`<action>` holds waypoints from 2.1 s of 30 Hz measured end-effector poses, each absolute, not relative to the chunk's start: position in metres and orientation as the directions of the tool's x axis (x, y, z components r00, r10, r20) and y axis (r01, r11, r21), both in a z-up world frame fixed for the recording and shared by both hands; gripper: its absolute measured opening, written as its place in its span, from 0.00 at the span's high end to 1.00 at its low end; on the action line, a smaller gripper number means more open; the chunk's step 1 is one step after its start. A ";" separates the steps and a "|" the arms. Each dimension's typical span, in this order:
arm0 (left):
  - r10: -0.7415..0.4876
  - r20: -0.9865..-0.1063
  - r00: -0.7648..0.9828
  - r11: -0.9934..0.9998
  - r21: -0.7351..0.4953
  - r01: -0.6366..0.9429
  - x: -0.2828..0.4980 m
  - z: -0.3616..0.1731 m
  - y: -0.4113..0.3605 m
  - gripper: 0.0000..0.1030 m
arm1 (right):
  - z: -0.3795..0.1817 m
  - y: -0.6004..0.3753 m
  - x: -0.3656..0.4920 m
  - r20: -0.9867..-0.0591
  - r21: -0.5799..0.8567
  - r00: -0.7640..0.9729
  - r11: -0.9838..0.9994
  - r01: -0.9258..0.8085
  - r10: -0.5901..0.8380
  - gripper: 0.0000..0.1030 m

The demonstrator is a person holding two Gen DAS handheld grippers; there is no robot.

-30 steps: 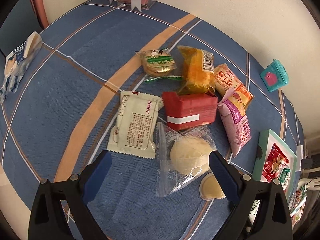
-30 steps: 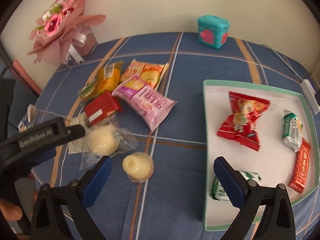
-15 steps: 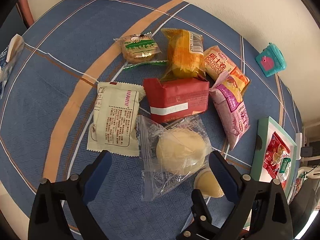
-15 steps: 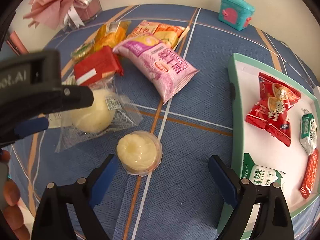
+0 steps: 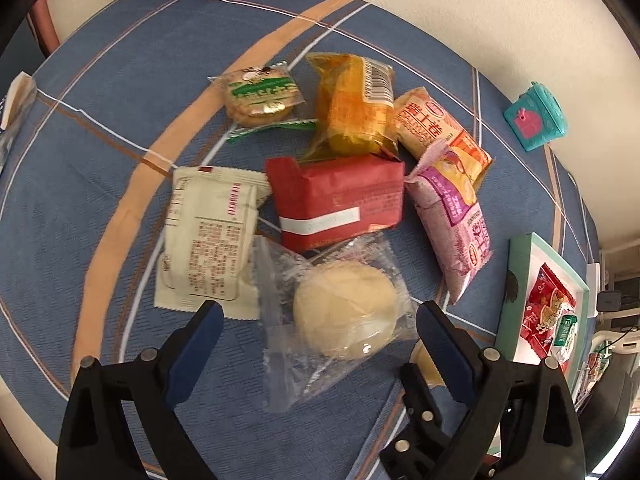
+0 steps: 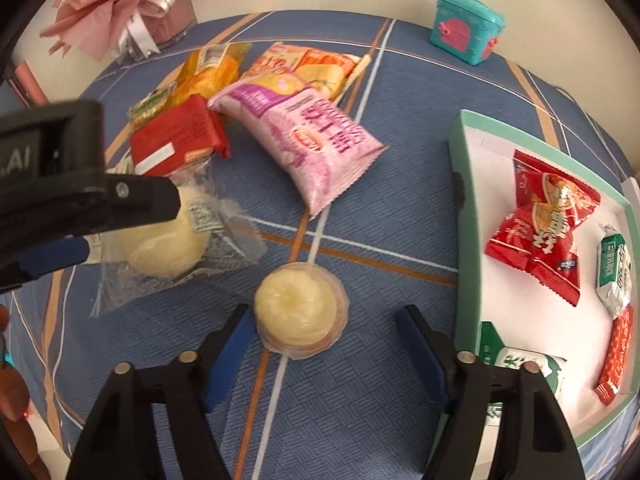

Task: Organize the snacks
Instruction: 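Grasp the plastic-wrapped bun with the left tool while the right tool grasps the cup cake, then lift both snacks and carry them over the white tray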

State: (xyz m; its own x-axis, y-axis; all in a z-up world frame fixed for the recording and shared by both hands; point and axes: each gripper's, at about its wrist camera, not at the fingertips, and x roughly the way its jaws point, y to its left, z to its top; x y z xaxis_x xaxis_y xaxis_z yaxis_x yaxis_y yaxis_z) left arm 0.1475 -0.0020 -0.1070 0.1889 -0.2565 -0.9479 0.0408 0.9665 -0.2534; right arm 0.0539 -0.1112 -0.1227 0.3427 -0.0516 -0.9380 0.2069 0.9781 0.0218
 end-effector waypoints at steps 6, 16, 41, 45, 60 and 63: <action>-0.250 -0.951 0.183 0.968 -0.245 0.050 0.148 -0.113 -0.017 0.06 | -0.123 -0.119 0.051 -0.939 0.032 0.342 0.974 0.223 -0.047 0.39; -0.251 -0.950 0.186 0.968 -0.248 0.044 0.147 -0.123 -0.035 0.24 | -0.126 -0.131 0.052 -0.940 0.049 0.338 0.969 0.243 -0.037 0.56; -0.204 -0.967 0.155 0.978 -0.196 0.065 0.138 -0.111 -0.026 0.39 | -0.108 -0.182 0.048 -0.937 0.151 0.347 0.946 0.286 0.045 0.75; -0.206 -0.966 0.156 0.978 -0.198 0.064 0.138 -0.110 -0.024 0.39 | -0.107 -0.185 0.051 -0.932 0.168 0.359 0.944 0.285 0.057 0.63; -0.217 -0.965 0.148 0.976 -0.211 0.056 0.139 -0.115 -0.020 0.39 | -0.105 -0.171 0.069 -0.924 0.037 0.377 0.966 0.257 -0.065 0.49; -0.214 -0.965 0.149 0.977 -0.208 0.057 0.139 -0.116 -0.021 0.39 | -0.108 -0.163 0.069 -0.920 -0.014 0.378 0.972 0.236 -0.106 0.49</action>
